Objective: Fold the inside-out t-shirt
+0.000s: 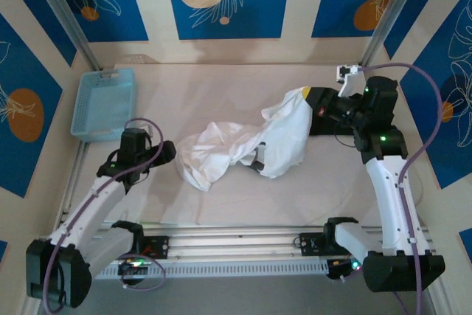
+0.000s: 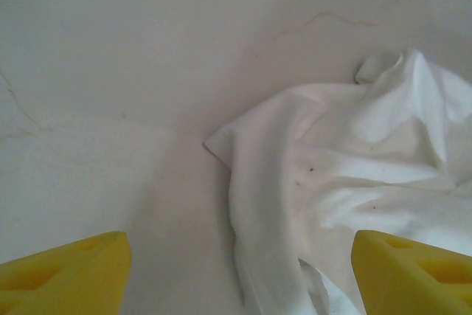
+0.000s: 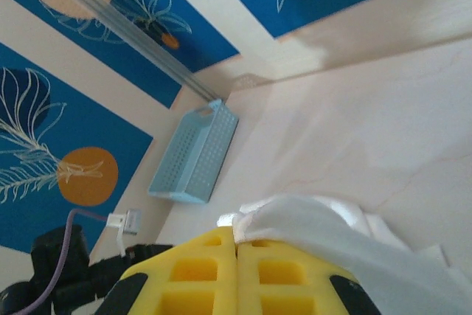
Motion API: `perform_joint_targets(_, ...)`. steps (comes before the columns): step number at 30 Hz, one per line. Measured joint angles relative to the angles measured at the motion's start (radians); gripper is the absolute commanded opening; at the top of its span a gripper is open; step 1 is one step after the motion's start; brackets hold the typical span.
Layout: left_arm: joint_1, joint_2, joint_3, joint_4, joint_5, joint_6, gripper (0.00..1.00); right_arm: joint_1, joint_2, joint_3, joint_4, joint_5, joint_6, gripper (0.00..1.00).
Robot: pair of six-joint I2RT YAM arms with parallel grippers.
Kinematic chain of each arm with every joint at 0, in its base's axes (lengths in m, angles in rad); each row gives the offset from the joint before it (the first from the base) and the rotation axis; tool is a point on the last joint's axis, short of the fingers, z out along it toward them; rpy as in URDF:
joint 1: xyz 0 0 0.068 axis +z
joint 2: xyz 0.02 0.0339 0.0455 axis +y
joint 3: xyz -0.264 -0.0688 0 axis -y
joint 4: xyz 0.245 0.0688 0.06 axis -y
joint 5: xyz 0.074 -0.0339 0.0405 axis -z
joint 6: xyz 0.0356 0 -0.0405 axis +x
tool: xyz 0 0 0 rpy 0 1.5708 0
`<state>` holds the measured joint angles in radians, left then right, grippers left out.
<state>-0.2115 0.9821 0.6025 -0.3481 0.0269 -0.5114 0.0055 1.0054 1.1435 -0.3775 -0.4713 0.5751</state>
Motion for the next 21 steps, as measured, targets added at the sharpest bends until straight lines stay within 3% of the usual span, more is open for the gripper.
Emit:
perform_joint_targets(6,-0.009,0.191,0.0,0.082,0.126,-0.015,0.68,0.023,0.019,-0.072,0.011,-0.004,0.0,0.0)
perform_joint_targets(9,-0.03,0.265,0.0,0.124,0.169,-0.029,0.59,0.036,0.02,-0.072,0.02,-0.004,0.0,0.0)
perform_joint_targets(16,-0.049,0.356,-0.009,0.22,0.209,-0.027,0.01,0.043,0.02,-0.072,0.023,0.002,-0.009,0.0)
perform_joint_targets(21,-0.049,0.308,0.002,0.214,0.215,-0.01,0.0,0.016,0.019,-0.004,-0.043,0.047,-0.056,0.0)
